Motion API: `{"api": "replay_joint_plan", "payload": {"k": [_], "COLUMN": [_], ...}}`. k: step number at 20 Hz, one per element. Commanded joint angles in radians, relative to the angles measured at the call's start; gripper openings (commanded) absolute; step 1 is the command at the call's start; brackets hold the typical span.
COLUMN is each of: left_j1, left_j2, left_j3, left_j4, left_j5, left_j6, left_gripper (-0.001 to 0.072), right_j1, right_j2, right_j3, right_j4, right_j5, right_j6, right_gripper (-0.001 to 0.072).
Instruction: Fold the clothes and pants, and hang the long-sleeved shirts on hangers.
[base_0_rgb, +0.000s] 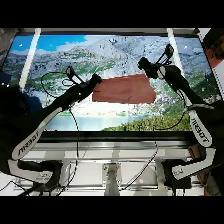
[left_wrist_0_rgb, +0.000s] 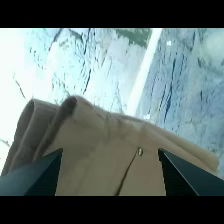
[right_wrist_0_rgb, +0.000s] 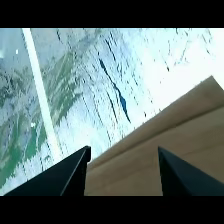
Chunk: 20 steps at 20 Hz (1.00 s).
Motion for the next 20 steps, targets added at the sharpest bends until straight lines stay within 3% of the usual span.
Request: {"api": "replay_joint_plan", "payload": {"k": [1, 3, 5, 9, 11, 13, 18, 20], "left_j1": [0.041, 0.047, 0.047, 0.031, 0.008, -0.011, -0.039, -0.048], "left_j2": [0.002, 0.048, 0.112, 0.249, 0.306, 0.338, 0.344, 0.344], "left_j3": [0.014, 0.013, 0.013, 0.013, 0.013, 0.013, 0.013, 0.013], "left_j4": [0.001, 0.001, 0.004, 0.074, 0.201, 0.241, 0.241, 0.241], "left_j5": [-0.116, -0.158, -0.217, -0.389, -0.390, -0.390, -0.390, -0.390], "left_j6": [-0.010, -0.010, -0.010, -0.010, -0.010, -0.010, -0.010, -0.010], "left_gripper": [0.0692, 0.0687, 0.0687, 0.0685, 0.0686, 0.0686, 0.0686, 0.0686], "right_j1": [-0.058, -0.134, -0.225, -0.403, -0.455, -0.468, -0.454, -0.454], "right_j2": [-0.026, -0.027, -0.027, -0.066, -0.122, -0.179, -0.290, -0.309], "right_j3": [0.090, 0.154, 0.201, 0.215, 0.215, 0.215, 0.219, 0.222], "right_j4": [-0.010, -0.008, 0.056, 0.427, 0.559, 0.570, 0.692, 0.657], "right_j5": [0.105, 0.336, 0.552, 0.855, 0.978, 1.053, 1.089, 1.075], "right_j6": [-0.029, -0.138, -0.348, -0.691, -0.767, -0.788, -0.855, -0.857], "right_gripper": [0.0543, 0.0576, 0.0576, 0.0579, 0.0695, 0.0695, 0.0697, 0.0698]}}
